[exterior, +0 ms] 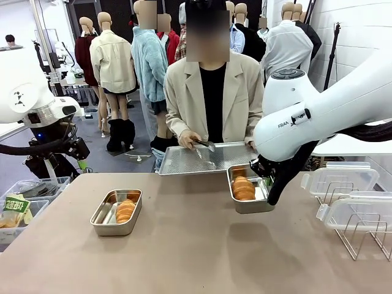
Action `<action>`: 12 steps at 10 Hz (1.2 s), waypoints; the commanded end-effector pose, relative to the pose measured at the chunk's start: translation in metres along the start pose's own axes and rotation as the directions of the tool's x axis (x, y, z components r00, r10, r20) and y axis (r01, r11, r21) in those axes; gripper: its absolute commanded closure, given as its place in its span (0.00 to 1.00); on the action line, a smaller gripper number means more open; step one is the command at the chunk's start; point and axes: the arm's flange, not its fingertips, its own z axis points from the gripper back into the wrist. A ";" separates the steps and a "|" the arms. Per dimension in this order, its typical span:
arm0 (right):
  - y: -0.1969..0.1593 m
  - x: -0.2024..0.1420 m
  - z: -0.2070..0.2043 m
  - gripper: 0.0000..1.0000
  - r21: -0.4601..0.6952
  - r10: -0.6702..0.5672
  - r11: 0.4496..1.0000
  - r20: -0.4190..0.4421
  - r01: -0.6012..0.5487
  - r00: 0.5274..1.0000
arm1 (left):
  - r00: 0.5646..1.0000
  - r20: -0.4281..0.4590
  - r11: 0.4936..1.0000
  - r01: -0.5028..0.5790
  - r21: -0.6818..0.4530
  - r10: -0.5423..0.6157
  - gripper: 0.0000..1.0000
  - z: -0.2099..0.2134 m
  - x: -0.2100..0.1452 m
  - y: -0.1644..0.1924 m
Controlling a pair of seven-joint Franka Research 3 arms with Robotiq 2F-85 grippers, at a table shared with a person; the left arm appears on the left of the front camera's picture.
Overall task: Place the bread in airtight containers.
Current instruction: Once an object is inside an Airtight Container , place the container in the center of the table.
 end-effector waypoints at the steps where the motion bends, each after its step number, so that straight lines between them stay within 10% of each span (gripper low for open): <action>1: 0.003 0.002 -0.017 1.00 0.045 0.035 0.998 0.027 -0.037 0.999 | 1.000 -0.001 1.000 -0.010 0.008 0.010 0.00 -0.001 0.000 0.002; 12: -0.014 0.010 -0.104 1.00 0.005 -0.073 0.997 -0.001 0.073 0.997 | 1.000 -0.001 1.000 -0.010 0.008 0.010 0.00 -0.001 0.000 0.002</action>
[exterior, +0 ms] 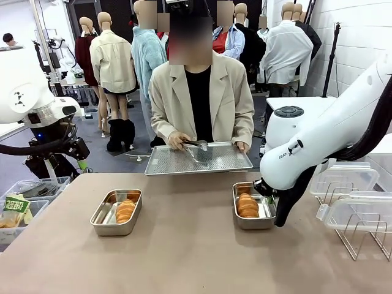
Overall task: Place the bread in airtight containers.
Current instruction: Once an object is inside an Airtight Container , place the container in the center of the table.
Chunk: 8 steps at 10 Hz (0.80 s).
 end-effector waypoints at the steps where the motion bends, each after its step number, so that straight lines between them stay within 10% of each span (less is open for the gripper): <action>1: 0.005 0.004 -0.006 1.00 -0.009 -0.030 1.000 0.004 0.030 1.000 | 1.000 0.000 1.000 -0.009 0.008 0.009 0.00 0.000 0.000 0.002; 2: 0.006 0.003 -0.006 0.97 -0.012 -0.031 0.999 0.005 0.031 1.000 | 1.000 0.000 1.000 -0.009 0.008 0.009 0.00 0.000 0.000 0.002; 8: 0.005 -0.002 0.013 0.00 -0.054 -0.027 0.998 0.021 0.028 0.999 | 1.000 0.000 1.000 -0.009 0.008 0.009 0.00 0.000 0.000 0.002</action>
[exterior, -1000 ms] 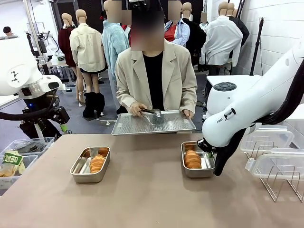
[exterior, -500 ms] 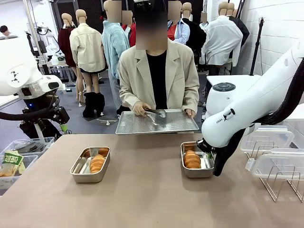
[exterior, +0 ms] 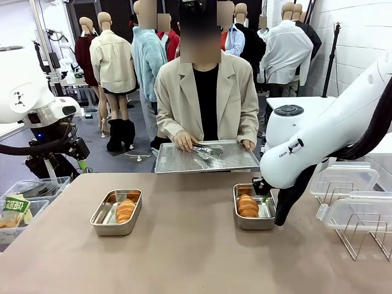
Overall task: Place the bread in airtight containers.
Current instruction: Once an object is inside an Airtight Container , place the container in the center of the table.
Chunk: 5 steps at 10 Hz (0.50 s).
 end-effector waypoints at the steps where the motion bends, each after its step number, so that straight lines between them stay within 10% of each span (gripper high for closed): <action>1: 0.002 -0.006 0.018 0.00 -0.049 -0.005 0.999 0.031 0.007 1.000 | 1.000 0.000 1.000 -0.009 0.008 0.009 0.00 0.000 0.000 0.002; 5: -0.027 -0.012 0.093 0.00 -0.020 0.095 0.995 0.094 -0.093 0.991 | 1.000 0.000 1.000 -0.009 0.008 0.009 0.00 0.000 0.000 0.002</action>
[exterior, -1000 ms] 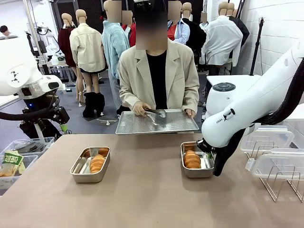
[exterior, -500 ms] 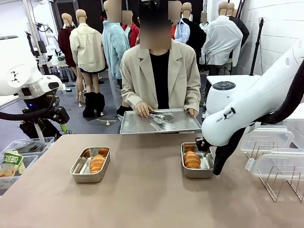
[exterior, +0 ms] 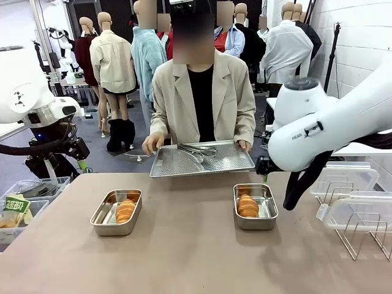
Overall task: Place the bread in airtight containers.
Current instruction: Once an object is inside an Airtight Container , place the container in the center of the table, then pick up one Airtight Container lid and hand it to the human.
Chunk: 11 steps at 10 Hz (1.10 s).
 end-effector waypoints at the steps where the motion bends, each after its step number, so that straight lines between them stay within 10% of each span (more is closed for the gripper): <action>1: -0.019 -0.009 0.026 0.00 0.023 0.048 0.999 -0.011 -0.047 0.999 | 1.000 0.000 1.000 -0.009 0.008 0.009 0.00 0.000 0.000 0.001; 11: -0.020 -0.004 0.044 0.00 0.035 0.051 0.998 0.005 -0.051 0.999 | 1.000 0.000 1.000 -0.009 0.008 0.009 0.00 0.000 0.000 0.001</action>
